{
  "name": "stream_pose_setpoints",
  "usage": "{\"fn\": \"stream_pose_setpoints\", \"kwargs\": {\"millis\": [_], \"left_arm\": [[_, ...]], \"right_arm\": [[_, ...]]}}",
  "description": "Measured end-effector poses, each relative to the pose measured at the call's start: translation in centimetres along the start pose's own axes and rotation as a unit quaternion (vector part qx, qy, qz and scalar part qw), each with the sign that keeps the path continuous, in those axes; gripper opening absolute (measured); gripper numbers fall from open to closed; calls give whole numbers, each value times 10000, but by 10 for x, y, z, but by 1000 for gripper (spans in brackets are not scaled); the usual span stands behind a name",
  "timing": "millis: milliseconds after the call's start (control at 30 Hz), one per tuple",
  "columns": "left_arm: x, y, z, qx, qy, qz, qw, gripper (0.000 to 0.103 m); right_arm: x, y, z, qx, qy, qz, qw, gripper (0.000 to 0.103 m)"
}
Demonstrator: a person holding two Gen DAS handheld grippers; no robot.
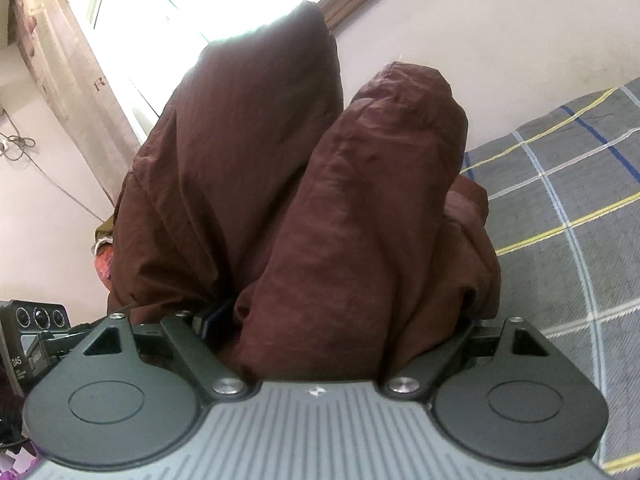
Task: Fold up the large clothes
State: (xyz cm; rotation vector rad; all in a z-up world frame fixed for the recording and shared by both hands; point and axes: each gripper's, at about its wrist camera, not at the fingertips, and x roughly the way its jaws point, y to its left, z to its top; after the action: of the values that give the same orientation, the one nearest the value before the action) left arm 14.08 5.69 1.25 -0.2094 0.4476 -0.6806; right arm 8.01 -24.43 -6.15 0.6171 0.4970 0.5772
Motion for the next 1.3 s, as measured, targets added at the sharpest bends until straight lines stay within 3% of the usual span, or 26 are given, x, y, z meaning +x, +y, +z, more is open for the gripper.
{"fn": "stream_pose_setpoints", "kwargs": {"millis": [467, 800, 933, 1167, 1300], "left_arm": [[3, 2, -1, -108, 67, 51, 9999, 102], [43, 15, -15, -373, 425, 309, 9979, 103], [49, 25, -28, -597, 369, 376, 9968, 103], [43, 20, -36, -470, 254, 617, 9967, 103], [37, 10, -32, -369, 281, 918, 9947, 103]], "right_arm": [[6, 17, -4, 2, 95, -22, 10000, 86], [38, -5, -7, 145, 382, -179, 9990, 86], [43, -19, -9, 140, 428, -247, 9987, 86], [52, -41, -16, 162, 635, -460, 9968, 102], [56, -44, -15, 191, 667, -514, 9963, 103]]}}
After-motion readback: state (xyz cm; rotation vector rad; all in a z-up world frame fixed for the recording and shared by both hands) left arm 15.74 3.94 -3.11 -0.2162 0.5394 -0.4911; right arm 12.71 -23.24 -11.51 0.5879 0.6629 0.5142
